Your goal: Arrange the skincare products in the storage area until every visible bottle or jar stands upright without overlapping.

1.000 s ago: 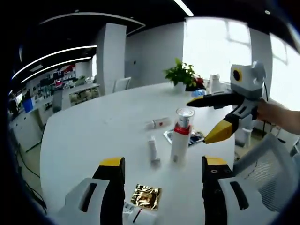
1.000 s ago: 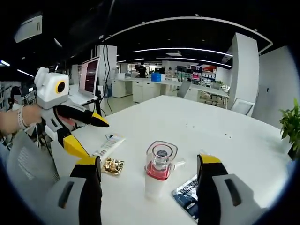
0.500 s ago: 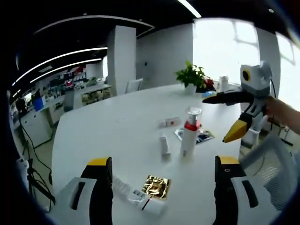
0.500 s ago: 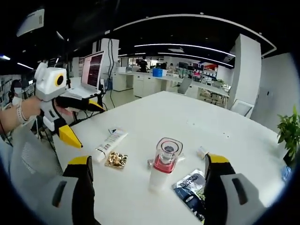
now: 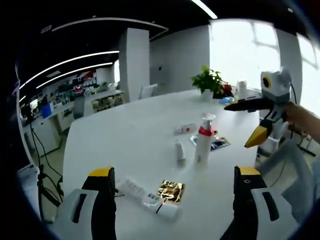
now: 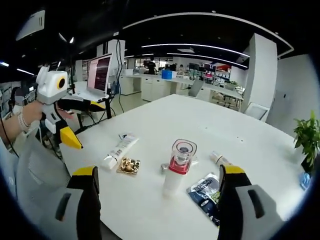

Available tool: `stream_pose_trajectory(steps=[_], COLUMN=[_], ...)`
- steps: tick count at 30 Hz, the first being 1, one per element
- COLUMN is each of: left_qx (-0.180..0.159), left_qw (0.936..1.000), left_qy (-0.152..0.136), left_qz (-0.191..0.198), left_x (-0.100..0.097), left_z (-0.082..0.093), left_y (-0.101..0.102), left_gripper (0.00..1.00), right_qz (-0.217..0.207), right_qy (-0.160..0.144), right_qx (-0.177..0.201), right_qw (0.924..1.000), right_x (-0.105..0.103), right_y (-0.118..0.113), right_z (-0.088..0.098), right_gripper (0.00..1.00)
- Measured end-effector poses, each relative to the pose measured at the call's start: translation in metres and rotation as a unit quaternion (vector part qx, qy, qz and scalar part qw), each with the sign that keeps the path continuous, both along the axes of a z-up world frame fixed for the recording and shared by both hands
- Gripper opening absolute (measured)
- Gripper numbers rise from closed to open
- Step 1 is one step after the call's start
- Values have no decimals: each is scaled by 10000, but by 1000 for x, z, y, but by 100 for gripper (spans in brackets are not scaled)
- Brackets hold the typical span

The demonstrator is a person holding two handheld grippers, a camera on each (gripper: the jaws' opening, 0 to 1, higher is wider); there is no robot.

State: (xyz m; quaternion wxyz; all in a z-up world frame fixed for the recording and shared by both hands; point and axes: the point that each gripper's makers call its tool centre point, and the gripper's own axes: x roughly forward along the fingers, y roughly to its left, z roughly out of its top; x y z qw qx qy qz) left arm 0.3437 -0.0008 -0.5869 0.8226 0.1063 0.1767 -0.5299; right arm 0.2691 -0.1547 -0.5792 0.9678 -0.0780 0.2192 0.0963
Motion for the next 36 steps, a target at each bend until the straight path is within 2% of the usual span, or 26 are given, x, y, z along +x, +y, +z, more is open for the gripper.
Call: stream_pose_trajectory(steps=[8,15,17,19,22,29,32,36], left_qx=[57,108,102,73,109,168,210,225], left_qw=[9999,9999,9999,9999,9999,9998,9997,9996], left_qy=[58,25,34,12,40,76,108,143], left_qz=[118,112,118,84,83,85,100,89], left_x=[-1,-5,-5,-6,-6,-7,-6,-7], left_z=[-3,-4,-4,-4,-6,-10,-12,-15], left_y=[8,7,7,5,5,6,6,4], left_gripper=[97,97,97,97,97,97,97,97], right_qz=[-3,59,101,167,136,246,256,303], right_qy=[-73,-61,-11,-148,-136,-15,-28,-3], right_qx=[-86,36,171,333,232,258,247,366], right_qw=[9999,10000,9998,9992,9995,9994,9994,9989], right_x=[0,-1,-2,-1,-1,-4,-5,-5], right_y=[-1,4,7,12,10,12,12,14], right_z=[1,-1,-3,2,1,-4,-5,-6], right_gripper=[100,100,100,100,99,86,76,72])
